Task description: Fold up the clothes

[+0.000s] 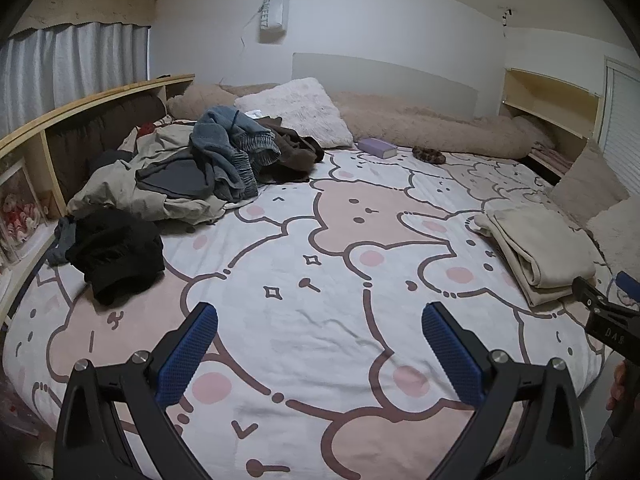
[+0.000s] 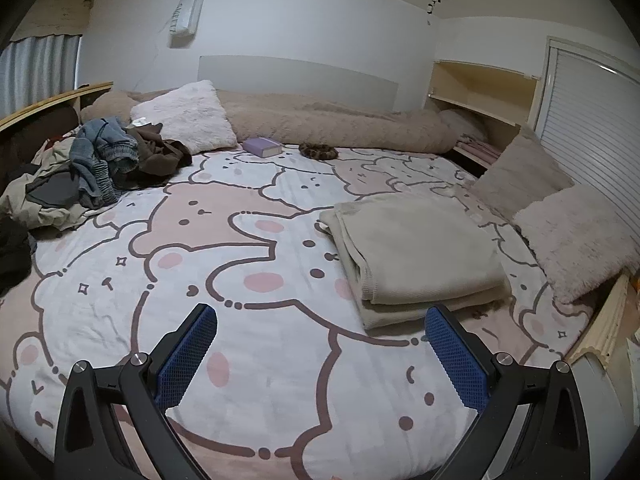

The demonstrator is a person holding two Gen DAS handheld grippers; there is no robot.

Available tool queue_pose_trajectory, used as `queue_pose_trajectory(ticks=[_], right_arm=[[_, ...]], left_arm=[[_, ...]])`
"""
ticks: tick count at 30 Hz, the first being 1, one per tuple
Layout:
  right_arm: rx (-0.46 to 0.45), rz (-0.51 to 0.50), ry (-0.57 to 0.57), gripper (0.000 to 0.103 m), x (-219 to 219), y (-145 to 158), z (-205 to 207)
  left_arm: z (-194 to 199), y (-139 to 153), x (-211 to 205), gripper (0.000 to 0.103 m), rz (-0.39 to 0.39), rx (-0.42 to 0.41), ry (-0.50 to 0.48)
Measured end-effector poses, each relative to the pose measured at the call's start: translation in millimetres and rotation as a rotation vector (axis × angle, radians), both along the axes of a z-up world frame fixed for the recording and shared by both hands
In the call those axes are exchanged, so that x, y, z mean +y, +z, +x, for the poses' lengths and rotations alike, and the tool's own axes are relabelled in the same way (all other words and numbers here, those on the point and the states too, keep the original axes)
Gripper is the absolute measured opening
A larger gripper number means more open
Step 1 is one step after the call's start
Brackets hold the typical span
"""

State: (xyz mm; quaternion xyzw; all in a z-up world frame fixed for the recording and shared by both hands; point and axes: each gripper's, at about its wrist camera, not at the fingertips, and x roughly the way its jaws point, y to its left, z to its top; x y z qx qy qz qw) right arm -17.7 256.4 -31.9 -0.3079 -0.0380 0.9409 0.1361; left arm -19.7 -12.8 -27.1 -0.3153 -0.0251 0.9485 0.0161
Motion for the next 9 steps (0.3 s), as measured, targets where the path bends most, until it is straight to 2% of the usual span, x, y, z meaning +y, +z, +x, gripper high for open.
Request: queue_pose_trajectory(ticks=[9], right_arm=[[-0.002,0.012,0.007,0.103,-1.1,0.3,0.1]], left_arm=[[1.7,0.2,0.1,0.103,0.004,0.001,-0.002]])
